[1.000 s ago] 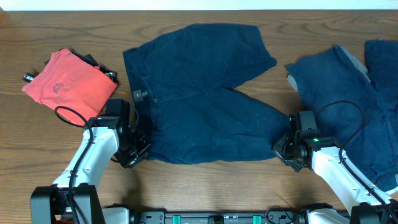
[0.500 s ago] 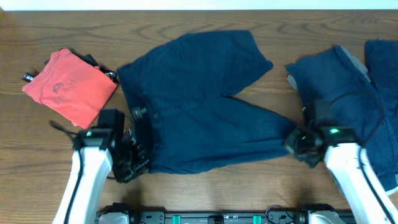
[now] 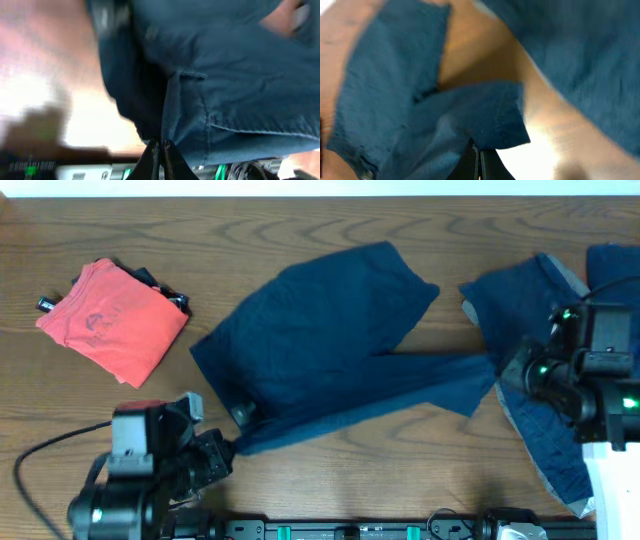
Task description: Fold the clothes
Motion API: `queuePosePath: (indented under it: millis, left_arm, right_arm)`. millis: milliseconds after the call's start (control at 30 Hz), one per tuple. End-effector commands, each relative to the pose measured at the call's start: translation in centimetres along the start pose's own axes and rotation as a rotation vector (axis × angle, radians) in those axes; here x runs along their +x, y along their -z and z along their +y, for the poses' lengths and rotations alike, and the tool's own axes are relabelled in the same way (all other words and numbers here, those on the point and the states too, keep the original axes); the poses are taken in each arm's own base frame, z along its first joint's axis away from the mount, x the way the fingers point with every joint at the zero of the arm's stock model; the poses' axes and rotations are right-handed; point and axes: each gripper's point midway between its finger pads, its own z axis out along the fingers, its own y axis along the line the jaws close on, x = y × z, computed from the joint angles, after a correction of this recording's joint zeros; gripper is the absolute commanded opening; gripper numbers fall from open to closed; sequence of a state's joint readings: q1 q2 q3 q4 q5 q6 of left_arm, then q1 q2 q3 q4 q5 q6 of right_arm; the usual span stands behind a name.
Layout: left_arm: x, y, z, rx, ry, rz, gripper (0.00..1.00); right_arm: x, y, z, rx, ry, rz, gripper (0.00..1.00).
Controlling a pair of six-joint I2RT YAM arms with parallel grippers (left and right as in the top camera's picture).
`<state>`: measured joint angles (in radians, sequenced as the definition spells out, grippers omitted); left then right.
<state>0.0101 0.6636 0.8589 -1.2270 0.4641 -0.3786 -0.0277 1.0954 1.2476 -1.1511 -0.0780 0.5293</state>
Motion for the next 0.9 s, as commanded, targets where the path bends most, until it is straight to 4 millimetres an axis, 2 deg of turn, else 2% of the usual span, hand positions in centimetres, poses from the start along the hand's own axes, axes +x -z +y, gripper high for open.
queuePosePath:
  millis: [0, 167, 267, 367, 433, 567, 800, 833, 867]
  left_arm:
    - [-2.5, 1.4, 0.4, -0.049, 0.01, -0.153, 0.06]
    - [-6.4, 2.4, 2.4, -0.169, 0.148, -0.35, 0.06]
    - [-8.9, 3.0, 3.1, -0.212, 0.211, -0.462, 0.06]
    - [-10.5, 2.9, 3.0, -0.217, 0.227, -0.5, 0.06]
    - [-11.1, 2.0, 2.7, -0.204, 0.244, -0.477, 0.06]
    - [-9.8, -1.2, 0.4, -0.086, 0.239, -0.27, 0.06]
    - [-6.0, -5.7, -3.7, 0.081, 0.209, 0.095, 0.07]
    - [-5.5, -6.4, -3.8, 0.069, 0.199, 0.134, 0.15]
    - [-5.0, -7.1, -3.9, 0.053, 0.189, 0.167, 0.41]
  right_arm:
    - [-3.4, 1.1, 0.5, 0.016, 0.107, -0.13, 0.01]
    - [-7.3, 0.1, 4.5, -0.09, 0.186, -0.264, 0.01]
    - [-9.5, -1.6, 7.2, -0.144, 0.219, -0.323, 0.01]
    - [-10.4, -3.7, 9.1, -0.171, 0.259, -0.334, 0.01]
    - [-10.1, -5.7, 10.1, -0.175, 0.291, -0.306, 0.01]
    - [-9.1, -8.3, 10.1, -0.151, 0.302, -0.243, 0.01]
    - [-9.6, -8.5, 8.8, -0.082, 0.29, -0.258, 0.01]
    - [-9.5, -8.5, 8.6, -0.074, 0.289, -0.252, 0.01]
    - [-9.3, -8.6, 8.2, -0.061, 0.287, -0.242, 0.01]
